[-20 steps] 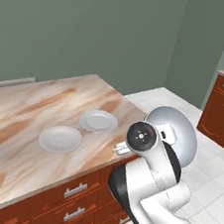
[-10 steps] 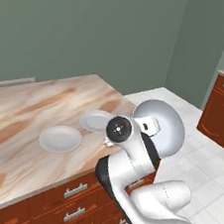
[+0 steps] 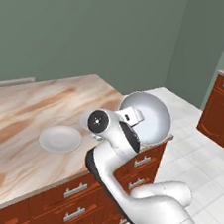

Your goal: Move the bowls from the cabinet to the plates on the dining table.

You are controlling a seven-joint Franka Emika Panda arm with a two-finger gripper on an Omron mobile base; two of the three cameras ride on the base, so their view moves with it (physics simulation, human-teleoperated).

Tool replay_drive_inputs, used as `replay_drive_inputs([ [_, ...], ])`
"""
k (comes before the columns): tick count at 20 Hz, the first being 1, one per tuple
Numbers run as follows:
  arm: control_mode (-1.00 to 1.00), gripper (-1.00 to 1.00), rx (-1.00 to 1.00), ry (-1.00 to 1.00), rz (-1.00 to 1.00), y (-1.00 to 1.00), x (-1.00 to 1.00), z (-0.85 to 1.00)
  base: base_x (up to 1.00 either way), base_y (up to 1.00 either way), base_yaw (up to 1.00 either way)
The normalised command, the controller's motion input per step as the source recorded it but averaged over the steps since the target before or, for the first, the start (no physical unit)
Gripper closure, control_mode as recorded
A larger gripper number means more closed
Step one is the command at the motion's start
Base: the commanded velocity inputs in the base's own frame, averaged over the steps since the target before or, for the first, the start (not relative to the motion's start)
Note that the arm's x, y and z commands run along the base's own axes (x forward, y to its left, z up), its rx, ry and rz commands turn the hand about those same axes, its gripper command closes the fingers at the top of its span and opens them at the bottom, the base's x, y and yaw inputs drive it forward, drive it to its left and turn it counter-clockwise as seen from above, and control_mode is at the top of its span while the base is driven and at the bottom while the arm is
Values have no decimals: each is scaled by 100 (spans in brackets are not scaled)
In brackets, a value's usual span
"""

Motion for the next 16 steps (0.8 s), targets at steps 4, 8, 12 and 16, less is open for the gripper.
replay_drive_inputs([
  [4,-100,100,0,8,3,9,65,0,0,0,0],
  [8,-100,100,0,12,6,5,67,-14,0,0,0],
  [12,-100,100,-10,18,6,9,70,-34,0,0,0],
  [16,-100,100,-25,19,6,14,64,-37,0,0,0],
])
